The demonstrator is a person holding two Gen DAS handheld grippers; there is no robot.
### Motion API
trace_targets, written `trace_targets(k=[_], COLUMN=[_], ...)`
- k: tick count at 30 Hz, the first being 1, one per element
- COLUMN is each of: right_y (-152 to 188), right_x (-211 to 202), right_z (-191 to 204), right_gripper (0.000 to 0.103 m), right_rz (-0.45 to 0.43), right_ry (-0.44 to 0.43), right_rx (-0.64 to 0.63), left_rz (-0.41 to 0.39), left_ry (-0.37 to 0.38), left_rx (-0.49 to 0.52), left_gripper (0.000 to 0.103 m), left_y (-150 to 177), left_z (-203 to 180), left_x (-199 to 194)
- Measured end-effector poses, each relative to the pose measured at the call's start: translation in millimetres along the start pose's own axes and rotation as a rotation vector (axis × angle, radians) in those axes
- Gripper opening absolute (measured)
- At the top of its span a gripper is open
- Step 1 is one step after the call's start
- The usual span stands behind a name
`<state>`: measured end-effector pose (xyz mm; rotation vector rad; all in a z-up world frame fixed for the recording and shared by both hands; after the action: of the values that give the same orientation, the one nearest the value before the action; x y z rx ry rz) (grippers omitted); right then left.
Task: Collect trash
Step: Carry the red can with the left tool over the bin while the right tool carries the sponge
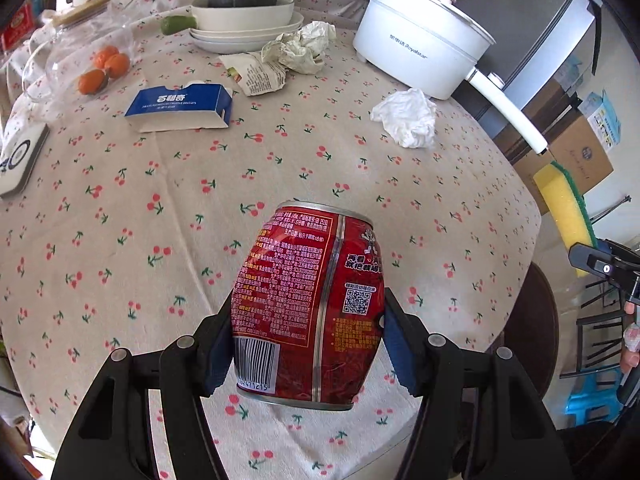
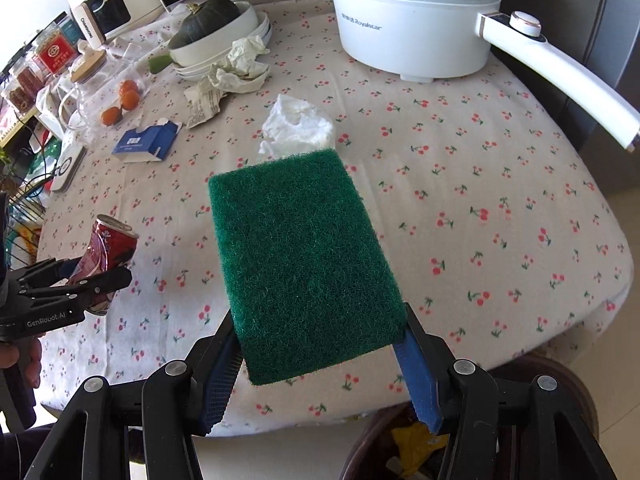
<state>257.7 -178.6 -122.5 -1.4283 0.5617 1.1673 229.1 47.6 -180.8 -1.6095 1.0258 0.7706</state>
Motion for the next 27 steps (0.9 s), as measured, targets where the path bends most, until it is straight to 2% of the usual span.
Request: trace_targets(k=[5, 10, 16, 21, 27], right_y=[32.5, 67.1, 103.0, 119.7, 147.8], right_x=[-10.6, -16.6, -22.6, -36.2, -42.1], right_z=[8.5, 0.9, -20.3, -38.7, -77.1], right_gripper=[0.063, 0.063, 0.063, 0.063, 0.063], right_rz=[0.005, 0.011, 0.019, -0.005, 0.011], right_ry=[-0.002, -0.003, -0.003, 0.020, 0.060], right_rx=[0.027, 0.083, 0.180, 0.181, 0.229], left_rz=[-0.012, -0.024, -0.001, 0.001, 0.016], left_ry=[0.015, 0.044, 0.094, 0.130, 0.157], left_rx=[0.012, 0.024, 0.025, 0.079, 0.124], left_gripper=[0.068, 0.068, 0.068, 0.068, 0.068], left_y=[22.4, 37.8, 54.6, 63.1, 70.7], left_z=[-9.4, -26.5, -57.7, -92.7, -125.9], left_x=[-18.0, -27.0, -23.6, -23.8, -15.4])
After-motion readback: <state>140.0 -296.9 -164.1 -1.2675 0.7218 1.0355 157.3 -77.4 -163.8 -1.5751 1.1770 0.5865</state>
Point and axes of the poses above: each gripper's, at about its wrist camera, not at the fingertips, and x roughly the way its jaws point, z to its left, y to its underside, the point moved 10 cm from there along x, roughly the way its jaws point
